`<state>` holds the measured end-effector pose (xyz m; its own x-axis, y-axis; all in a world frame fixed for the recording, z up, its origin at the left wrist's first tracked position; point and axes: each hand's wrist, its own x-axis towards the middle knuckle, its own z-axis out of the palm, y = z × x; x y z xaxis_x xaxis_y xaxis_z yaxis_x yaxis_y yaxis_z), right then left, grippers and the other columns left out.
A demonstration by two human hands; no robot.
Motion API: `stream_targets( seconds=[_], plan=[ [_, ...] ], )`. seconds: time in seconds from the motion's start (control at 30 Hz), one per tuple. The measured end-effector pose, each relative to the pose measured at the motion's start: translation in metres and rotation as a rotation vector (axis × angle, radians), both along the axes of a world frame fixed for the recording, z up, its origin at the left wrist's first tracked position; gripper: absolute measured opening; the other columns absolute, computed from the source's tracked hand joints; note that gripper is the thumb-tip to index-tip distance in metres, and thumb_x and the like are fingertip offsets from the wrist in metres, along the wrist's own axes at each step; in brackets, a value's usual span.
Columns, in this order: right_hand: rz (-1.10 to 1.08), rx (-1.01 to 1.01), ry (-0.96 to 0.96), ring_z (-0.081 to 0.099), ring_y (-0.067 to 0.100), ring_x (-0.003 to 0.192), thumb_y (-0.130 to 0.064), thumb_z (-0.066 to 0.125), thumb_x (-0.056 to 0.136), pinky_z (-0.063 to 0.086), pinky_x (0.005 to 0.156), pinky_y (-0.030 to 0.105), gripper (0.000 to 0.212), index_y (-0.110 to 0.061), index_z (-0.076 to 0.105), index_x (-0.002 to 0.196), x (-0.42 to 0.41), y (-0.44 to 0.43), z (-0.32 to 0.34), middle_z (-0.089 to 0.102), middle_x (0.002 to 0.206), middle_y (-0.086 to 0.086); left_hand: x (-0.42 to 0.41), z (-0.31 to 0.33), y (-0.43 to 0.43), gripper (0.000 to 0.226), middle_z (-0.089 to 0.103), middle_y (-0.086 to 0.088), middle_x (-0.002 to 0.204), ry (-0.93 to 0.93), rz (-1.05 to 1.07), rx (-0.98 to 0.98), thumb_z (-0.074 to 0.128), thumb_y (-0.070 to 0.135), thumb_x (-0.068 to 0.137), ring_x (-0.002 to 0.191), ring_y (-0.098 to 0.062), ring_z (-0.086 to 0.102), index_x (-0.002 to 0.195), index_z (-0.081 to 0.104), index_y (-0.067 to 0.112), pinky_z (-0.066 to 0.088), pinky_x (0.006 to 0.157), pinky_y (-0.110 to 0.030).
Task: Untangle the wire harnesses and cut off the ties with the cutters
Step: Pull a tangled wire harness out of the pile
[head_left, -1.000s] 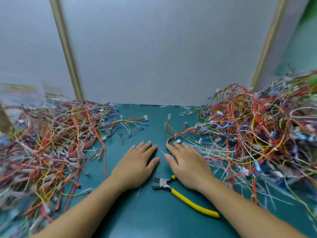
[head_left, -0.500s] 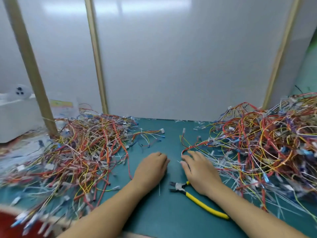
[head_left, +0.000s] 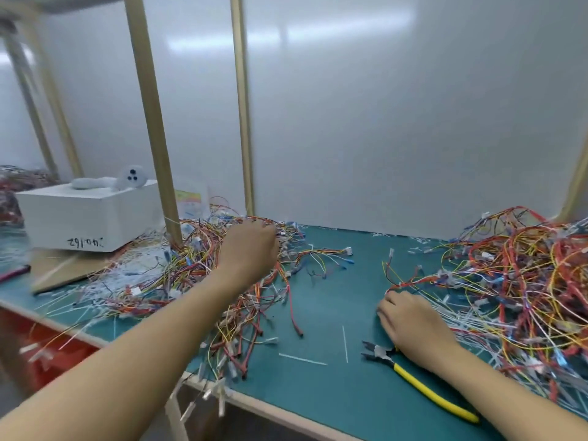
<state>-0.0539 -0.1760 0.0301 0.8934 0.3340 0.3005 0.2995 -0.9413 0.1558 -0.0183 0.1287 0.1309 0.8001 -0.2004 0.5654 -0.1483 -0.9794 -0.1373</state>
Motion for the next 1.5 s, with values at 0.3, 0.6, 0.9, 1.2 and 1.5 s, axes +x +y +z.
stream_targets(
  seconds=[0.3,0.6,0.9,1.2,1.5],
  plan=[
    [0.047,0.051,0.007,0.056,0.017,0.101,-0.036,0.039,0.099,0.042,0.090,0.034,0.028,-0.029,0.064,0.107,0.008,0.013,0.023,0.063,0.107,-0.008,0.027,-0.023,0.038,0.028,0.047,0.004,0.063,0.465,0.312,0.237,0.047,0.000,0.085,0.057,-0.018,0.046,0.065,0.039,0.019,0.047,0.091,-0.041],
    [0.020,0.152,0.039,0.056,0.015,0.099,-0.038,0.041,0.097,0.040,0.088,0.031,0.026,-0.029,0.065,0.103,-0.003,-0.013,0.019,0.064,0.106,-0.010,0.036,0.008,0.084,0.016,0.066,-0.008,0.090,0.419,0.546,-0.091,0.048,0.015,0.091,0.085,-0.024,0.067,0.088,0.061,0.006,0.055,0.084,-0.041],
    [-0.001,0.368,0.065,0.059,0.015,0.096,-0.035,0.048,0.097,0.047,0.091,0.034,0.024,-0.025,0.069,0.100,-0.001,-0.002,0.038,0.068,0.100,-0.007,0.034,0.037,-0.001,0.024,0.058,-0.007,0.066,0.079,0.257,-0.312,0.047,0.009,0.092,0.059,-0.024,0.057,0.073,0.059,0.005,0.042,0.050,-0.028],
    [-0.037,0.859,0.205,0.062,0.003,0.070,-0.030,0.059,0.093,0.053,0.072,0.033,0.019,-0.022,0.073,0.083,0.010,0.008,0.051,0.071,0.076,-0.010,0.031,0.019,-0.033,0.013,0.065,-0.017,0.098,0.451,-0.184,-0.873,0.048,0.007,0.097,0.091,-0.034,0.063,0.098,0.058,-0.001,0.053,0.078,-0.044],
    [0.088,1.625,0.719,0.062,0.016,0.061,-0.010,0.047,0.101,0.056,0.057,0.029,0.017,-0.008,0.062,0.095,0.036,0.146,0.057,0.064,0.082,0.007,-0.006,0.012,-0.053,0.036,0.059,-0.011,0.079,0.758,-0.368,-0.709,0.036,0.033,0.102,0.070,-0.028,0.053,0.077,0.056,0.018,0.036,0.071,-0.034]
  ],
)
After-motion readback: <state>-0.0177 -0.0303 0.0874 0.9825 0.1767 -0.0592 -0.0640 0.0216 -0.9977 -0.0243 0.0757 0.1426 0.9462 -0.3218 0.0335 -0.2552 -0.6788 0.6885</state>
